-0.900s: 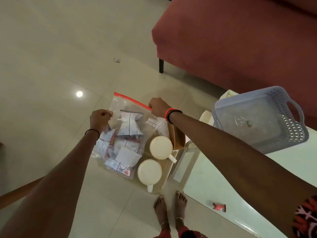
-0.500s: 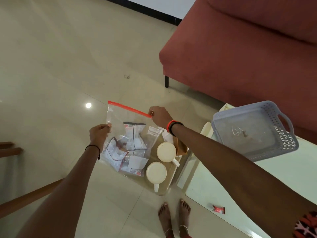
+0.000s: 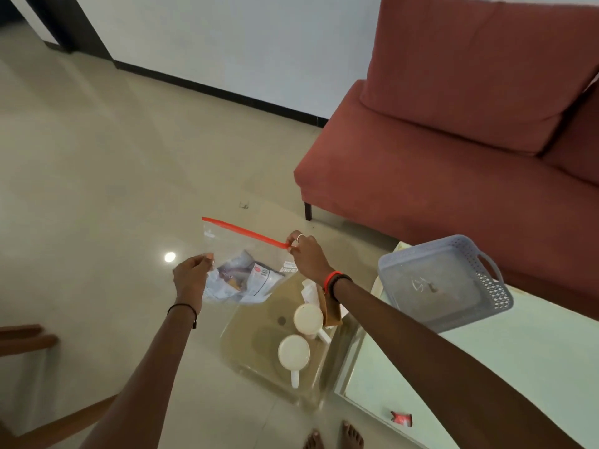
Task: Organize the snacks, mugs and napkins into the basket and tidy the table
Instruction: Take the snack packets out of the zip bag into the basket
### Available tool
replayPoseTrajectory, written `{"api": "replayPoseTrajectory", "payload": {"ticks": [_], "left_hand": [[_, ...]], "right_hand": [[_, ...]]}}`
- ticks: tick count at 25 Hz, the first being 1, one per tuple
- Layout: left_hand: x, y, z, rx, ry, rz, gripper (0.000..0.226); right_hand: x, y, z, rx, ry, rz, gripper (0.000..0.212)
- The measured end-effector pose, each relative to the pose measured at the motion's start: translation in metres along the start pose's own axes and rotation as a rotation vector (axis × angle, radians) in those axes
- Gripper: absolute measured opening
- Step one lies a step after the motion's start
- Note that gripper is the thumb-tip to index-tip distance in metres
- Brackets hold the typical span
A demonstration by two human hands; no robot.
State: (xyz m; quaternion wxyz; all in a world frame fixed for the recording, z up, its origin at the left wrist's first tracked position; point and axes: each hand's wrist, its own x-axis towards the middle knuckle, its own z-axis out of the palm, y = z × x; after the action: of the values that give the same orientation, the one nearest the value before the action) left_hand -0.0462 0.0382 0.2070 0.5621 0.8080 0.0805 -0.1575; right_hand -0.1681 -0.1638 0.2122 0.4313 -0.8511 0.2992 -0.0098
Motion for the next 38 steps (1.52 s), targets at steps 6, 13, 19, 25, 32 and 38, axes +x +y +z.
{"api": "replayPoseTrajectory", "payload": {"ticks": [6,13,19,25,32,38], "left_hand": [[-0.038,0.069,0.031,-0.026,-0.078,0.147,0.025],[-0.104,0.106,0.094,-0.045,-0.212,0.152,0.011],[-0.178,0.115,0.170,-0.031,-0.277,0.173,0.026],[-0.245,0.104,0.231,0.108,-0.230,0.225,0.030],[-0.302,0.090,0.283,0.369,-0.147,0.328,0.039],[-0.372,0.104,0.353,0.708,-0.582,1.001,0.032]], "right_hand": [[-0.043,0.009,-0.077,0.071,0.127,-0.022,0.034],[-0.108,0.049,-0.165,0.235,0.527,0.052,0.019],[-0.152,0.098,-0.245,0.319,0.611,0.135,0.012],[-0.186,0.153,-0.300,0.248,0.638,0.126,0.013],[-0.203,0.188,-0.329,0.210,0.567,0.037,0.015],[-0.217,0.213,-0.341,0.107,0.474,0.049,0.023]]}}
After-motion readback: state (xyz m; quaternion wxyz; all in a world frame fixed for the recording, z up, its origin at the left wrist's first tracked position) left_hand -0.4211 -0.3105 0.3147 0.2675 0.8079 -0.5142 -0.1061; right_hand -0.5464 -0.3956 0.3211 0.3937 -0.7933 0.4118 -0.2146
